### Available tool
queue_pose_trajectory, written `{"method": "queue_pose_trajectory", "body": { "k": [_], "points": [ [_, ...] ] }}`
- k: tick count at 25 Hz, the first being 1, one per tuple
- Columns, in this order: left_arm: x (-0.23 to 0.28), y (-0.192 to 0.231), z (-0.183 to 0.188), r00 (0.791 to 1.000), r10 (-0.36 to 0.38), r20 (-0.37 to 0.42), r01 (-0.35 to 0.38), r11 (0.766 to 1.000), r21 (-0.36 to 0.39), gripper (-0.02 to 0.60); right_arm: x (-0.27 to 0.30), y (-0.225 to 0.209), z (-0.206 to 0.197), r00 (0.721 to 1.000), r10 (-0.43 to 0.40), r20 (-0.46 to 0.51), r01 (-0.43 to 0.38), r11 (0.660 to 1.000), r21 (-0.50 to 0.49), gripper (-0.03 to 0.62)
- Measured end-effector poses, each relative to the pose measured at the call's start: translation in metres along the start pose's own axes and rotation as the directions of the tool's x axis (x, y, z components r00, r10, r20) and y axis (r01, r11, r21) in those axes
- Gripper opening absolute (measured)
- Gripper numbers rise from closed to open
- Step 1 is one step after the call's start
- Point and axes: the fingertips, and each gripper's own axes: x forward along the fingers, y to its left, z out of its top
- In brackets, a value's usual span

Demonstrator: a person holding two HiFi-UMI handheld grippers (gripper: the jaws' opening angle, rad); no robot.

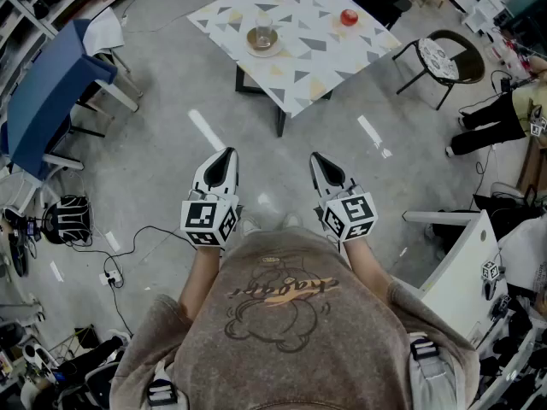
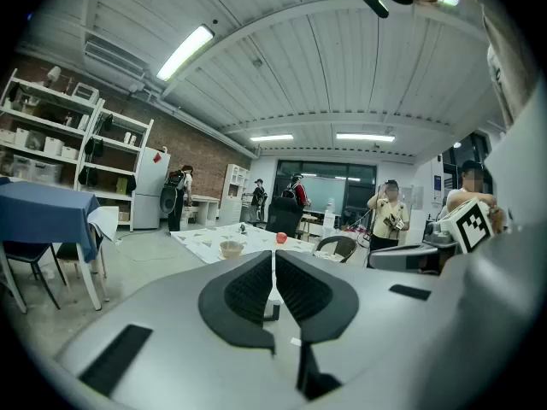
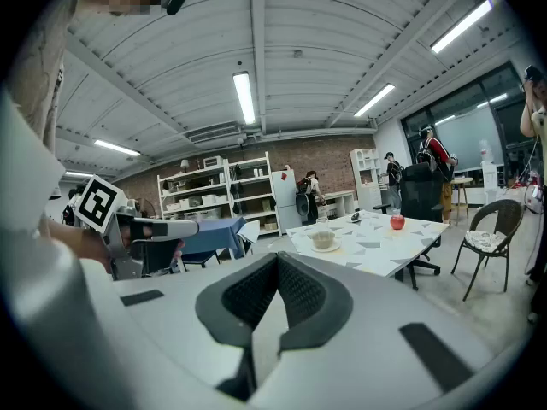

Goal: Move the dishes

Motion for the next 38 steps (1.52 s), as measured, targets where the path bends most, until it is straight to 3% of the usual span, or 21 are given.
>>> {"method": "queue_pose_trajectory", "body": {
  "k": [10, 21, 29, 38],
  "points": [
    [0.003, 0.019, -0.002, 0.999, -0.038, -0.015, 0.038, 0.999, 0.014, 0.028, 0.015, 0.013, -0.001, 0.999, -0.033, 0.016, 0.033, 0.999, 0.019, 0.005],
    [0.013, 0.042, 0.001, 0.99, -0.137, -0.009, 0.138, 0.99, 0.044, 0.028, 0.036, 0.023, -0.008, 0.991, -0.128, 0.041, 0.127, 0.992, 0.02, 0.005],
    [0.058, 0.053, 0.008, 0.987, -0.159, -0.003, 0.159, 0.987, 0.039, 0.027, 0.069, -0.005, 0.001, 0.989, -0.144, 0.041, 0.143, 0.989, 0.021, 0.005],
    [0.145, 0.086, 0.033, 0.992, -0.128, 0.006, 0.128, 0.991, 0.044, 0.027, 0.151, -0.065, 0.033, 0.994, -0.103, 0.045, 0.103, 0.995, 0.015, 0.005]
  ]
}}
